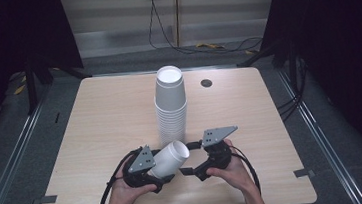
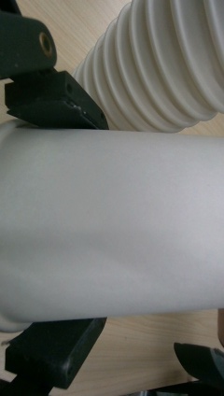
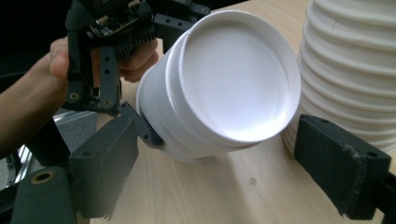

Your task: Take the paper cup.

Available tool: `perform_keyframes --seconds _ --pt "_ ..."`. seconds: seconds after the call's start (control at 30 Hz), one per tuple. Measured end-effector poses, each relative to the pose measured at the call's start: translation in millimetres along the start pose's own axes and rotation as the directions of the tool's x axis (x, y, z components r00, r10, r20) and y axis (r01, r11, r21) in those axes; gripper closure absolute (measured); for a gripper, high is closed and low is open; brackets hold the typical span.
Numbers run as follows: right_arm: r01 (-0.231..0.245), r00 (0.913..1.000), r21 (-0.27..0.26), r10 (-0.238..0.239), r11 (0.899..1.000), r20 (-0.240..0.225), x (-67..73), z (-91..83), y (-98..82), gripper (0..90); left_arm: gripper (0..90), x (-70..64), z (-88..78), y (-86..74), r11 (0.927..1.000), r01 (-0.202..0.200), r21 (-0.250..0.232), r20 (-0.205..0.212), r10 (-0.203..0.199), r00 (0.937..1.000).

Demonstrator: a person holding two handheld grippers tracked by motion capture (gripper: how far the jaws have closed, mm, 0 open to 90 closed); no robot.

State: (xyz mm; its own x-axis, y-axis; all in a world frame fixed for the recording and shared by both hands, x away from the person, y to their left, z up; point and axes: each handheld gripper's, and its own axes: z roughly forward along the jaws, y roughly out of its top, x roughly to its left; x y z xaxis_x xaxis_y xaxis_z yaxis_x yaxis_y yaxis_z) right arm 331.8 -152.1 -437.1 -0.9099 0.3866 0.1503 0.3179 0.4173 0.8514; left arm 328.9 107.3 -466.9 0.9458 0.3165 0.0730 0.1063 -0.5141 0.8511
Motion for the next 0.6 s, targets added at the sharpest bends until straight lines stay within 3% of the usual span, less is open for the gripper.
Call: perform_keyframes --seconds 0.13,0.6 --pt "0.022 0.9997 0.040 -0.023 0.999 0.000 1.0 1.0 2.6 13.9 14.9 1.1 -0.1 2.1 0.9992 -0.011 0.037 0.005 0.011 0.9999" --pt "0.061 0.9981 0.131 -0.062 0.989 0.002 0.0 6.4 9.3 13.8 15.0 3.8 -1.3 1.4 0.9946 -0.034 0.098 0.021 0.032 0.9993"
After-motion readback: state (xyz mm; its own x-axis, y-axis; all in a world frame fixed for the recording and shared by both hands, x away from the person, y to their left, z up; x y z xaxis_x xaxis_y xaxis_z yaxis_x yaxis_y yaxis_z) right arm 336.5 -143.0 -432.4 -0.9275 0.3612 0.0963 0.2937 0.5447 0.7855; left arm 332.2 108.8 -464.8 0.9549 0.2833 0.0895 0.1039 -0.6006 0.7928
